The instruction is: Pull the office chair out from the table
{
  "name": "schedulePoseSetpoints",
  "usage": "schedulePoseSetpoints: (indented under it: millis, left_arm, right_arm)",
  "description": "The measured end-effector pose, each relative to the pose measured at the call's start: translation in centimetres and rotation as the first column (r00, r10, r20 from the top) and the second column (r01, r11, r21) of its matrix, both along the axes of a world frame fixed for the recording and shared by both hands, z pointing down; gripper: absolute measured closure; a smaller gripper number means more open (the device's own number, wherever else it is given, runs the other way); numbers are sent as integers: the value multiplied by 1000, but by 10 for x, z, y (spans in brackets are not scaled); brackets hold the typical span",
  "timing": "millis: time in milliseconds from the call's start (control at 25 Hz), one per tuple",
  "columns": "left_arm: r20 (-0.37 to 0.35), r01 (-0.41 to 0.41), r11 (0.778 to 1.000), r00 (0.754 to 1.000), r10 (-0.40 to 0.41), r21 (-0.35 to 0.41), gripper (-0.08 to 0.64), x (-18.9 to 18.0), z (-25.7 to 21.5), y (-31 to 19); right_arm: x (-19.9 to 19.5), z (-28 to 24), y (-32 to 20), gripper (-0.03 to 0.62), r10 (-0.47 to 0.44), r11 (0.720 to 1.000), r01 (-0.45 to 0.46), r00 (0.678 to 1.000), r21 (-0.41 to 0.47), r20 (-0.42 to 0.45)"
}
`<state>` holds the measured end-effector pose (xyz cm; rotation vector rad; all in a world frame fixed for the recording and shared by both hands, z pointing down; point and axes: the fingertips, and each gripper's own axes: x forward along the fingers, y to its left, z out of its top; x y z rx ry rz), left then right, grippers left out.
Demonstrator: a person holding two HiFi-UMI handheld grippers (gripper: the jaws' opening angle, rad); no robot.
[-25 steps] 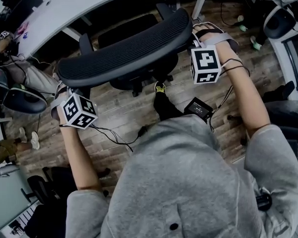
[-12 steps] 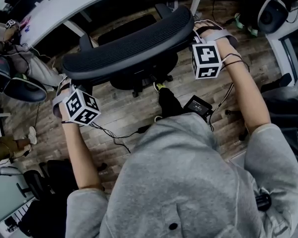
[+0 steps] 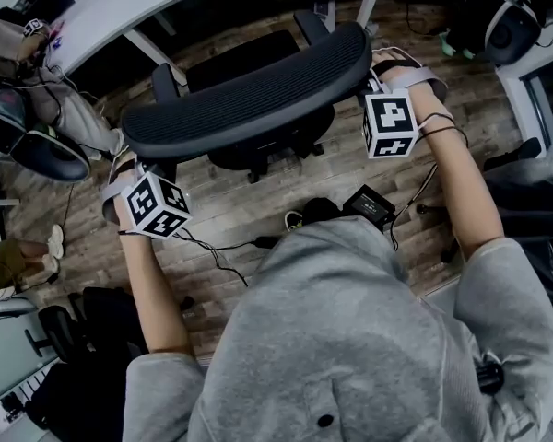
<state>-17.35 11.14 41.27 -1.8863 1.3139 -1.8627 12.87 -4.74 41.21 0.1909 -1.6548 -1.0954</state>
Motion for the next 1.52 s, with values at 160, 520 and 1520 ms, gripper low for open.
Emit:
schedulePoseSetpoints:
  millis: [160,520,1520]
  left_arm:
    - [4,9,1000,1000,-8,-2,440,0,8,-10]
    - [4,21,1000,1000,-21,2,440,9,4,23]
    - [0,58,998,998,-58,-3,440,67,9,129]
  right_arm:
    - [-1,10,-13,489,-6,1000,6,1000,1,7]
    - [5,5,16,488,-22,1000,22,1000,11,11]
    - [54,7,109,480,-64,998,64,998,9,10]
